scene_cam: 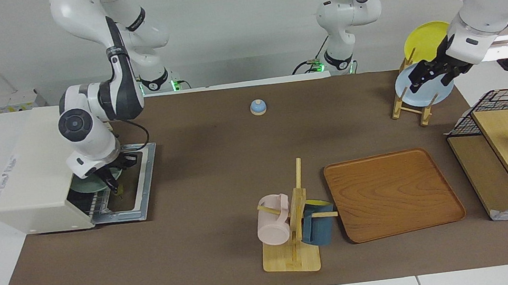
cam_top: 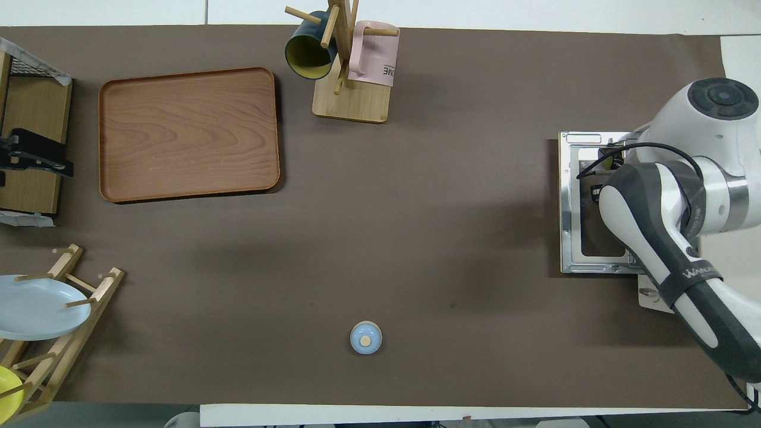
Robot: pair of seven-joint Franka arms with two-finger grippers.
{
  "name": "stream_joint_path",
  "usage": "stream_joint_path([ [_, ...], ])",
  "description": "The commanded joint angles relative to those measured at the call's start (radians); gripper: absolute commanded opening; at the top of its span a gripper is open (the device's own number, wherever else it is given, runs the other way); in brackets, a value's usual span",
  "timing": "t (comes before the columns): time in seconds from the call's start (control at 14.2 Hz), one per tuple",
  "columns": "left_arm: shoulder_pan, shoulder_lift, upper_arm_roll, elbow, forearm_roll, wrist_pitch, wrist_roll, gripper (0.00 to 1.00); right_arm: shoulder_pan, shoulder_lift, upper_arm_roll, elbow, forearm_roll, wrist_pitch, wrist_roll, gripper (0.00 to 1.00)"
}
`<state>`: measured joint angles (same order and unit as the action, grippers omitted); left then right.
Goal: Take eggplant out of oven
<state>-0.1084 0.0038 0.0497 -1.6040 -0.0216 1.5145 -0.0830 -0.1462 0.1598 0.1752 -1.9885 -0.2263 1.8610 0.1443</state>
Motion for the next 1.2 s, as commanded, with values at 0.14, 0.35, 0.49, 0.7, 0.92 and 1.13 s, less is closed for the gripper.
stream_joint_path([
  [0.14, 0.015, -0.007, -0.010, -0.007, -0.001, -0.007, -0.009, 1.00, 0.215, 0.039, 0.010, 0.081, -0.044, -0.067, 0.176, 0.00],
  [0.35, 0.016, -0.007, -0.010, -0.007, -0.001, -0.013, -0.009, 1.00, 0.418, 0.218, 0.010, 0.364, -0.036, -0.225, 0.390, 0.00],
  [0.49, 0.018, -0.008, -0.008, -0.010, -0.001, -0.013, -0.014, 1.00, 0.549, 0.368, 0.012, 0.582, -0.031, -0.349, 0.513, 0.00],
  [0.7, 0.041, -0.013, -0.008, -0.017, -0.001, -0.016, -0.014, 1.00, 0.736, 0.576, 0.017, 0.886, -0.018, -0.359, 0.670, 0.00],
  [0.92, 0.059, -0.018, -0.008, -0.021, -0.001, -0.016, -0.011, 1.00, 0.809, 0.661, 0.029, 0.962, 0.005, -0.226, 0.773, 0.00],
  [1.13, 0.082, -0.018, -0.008, -0.022, -0.001, -0.013, -0.008, 1.00, 0.821, 0.661, 0.030, 0.910, 0.022, -0.120, 0.868, 0.22],
])
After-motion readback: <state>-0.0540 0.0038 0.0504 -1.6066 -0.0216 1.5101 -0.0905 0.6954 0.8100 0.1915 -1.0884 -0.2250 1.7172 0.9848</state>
